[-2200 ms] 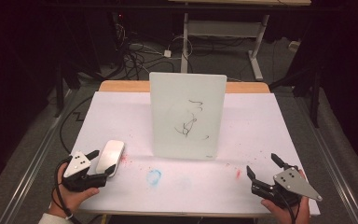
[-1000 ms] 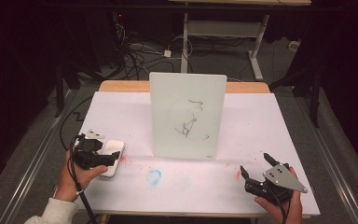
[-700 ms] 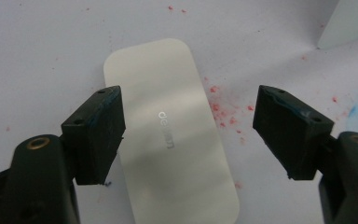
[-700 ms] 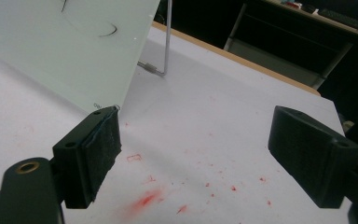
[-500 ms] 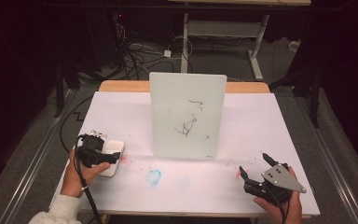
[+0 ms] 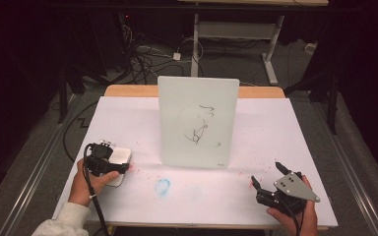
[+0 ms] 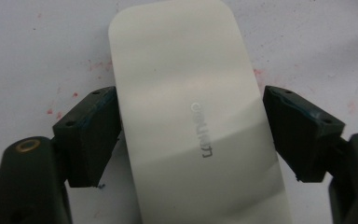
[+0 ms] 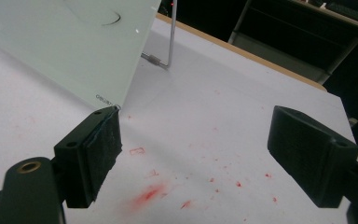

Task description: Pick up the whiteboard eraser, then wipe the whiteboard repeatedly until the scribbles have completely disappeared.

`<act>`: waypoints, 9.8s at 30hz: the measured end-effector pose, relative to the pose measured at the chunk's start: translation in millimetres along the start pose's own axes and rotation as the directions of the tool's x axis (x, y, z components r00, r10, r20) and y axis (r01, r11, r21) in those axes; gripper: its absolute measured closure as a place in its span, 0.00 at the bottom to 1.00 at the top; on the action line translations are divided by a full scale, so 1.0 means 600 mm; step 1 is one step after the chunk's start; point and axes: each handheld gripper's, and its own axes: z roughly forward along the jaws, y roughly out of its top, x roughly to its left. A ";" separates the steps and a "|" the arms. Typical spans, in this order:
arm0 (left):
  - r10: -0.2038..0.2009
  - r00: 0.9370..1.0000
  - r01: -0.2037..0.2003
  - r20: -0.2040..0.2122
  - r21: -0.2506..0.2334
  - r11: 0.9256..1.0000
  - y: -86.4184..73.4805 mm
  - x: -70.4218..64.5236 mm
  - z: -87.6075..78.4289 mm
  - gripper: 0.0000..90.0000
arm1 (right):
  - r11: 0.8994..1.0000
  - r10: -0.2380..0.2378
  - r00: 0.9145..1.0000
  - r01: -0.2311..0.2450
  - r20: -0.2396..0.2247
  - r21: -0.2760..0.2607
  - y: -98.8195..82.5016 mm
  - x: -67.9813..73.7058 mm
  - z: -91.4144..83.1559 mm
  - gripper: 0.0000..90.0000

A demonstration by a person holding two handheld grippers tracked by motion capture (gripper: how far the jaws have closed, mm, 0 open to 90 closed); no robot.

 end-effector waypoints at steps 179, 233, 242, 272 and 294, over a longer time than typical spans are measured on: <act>0.635 0.456 -0.889 -0.624 -0.285 0.359 0.069 -0.366 0.061 0.32 | 0.997 -0.047 0.998 0.049 -0.045 0.054 -0.016 0.012 0.019 0.20; 0.627 0.419 -0.906 -0.657 -0.258 0.335 0.073 -0.404 0.076 0.32 | 0.997 -0.054 0.997 0.057 -0.046 0.056 -0.014 0.013 0.018 0.20; 0.627 0.438 -0.898 -0.644 -0.282 0.338 0.086 -0.401 0.063 0.32 | 0.997 -0.054 0.998 0.057 -0.043 0.051 -0.014 0.013 0.017 0.20; 0.509 0.602 -0.796 -0.615 -0.418 0.437 0.176 -0.364 -0.036 0.32 | 0.997 -0.050 0.997 0.053 -0.054 0.054 -0.016 0.010 0.016 0.21; 0.475 0.573 -0.812 -0.668 -0.388 0.435 0.182 -0.355 -0.044 0.32 | 0.996 -0.056 0.996 0.060 -0.063 0.062 -0.016 0.012 0.017 0.21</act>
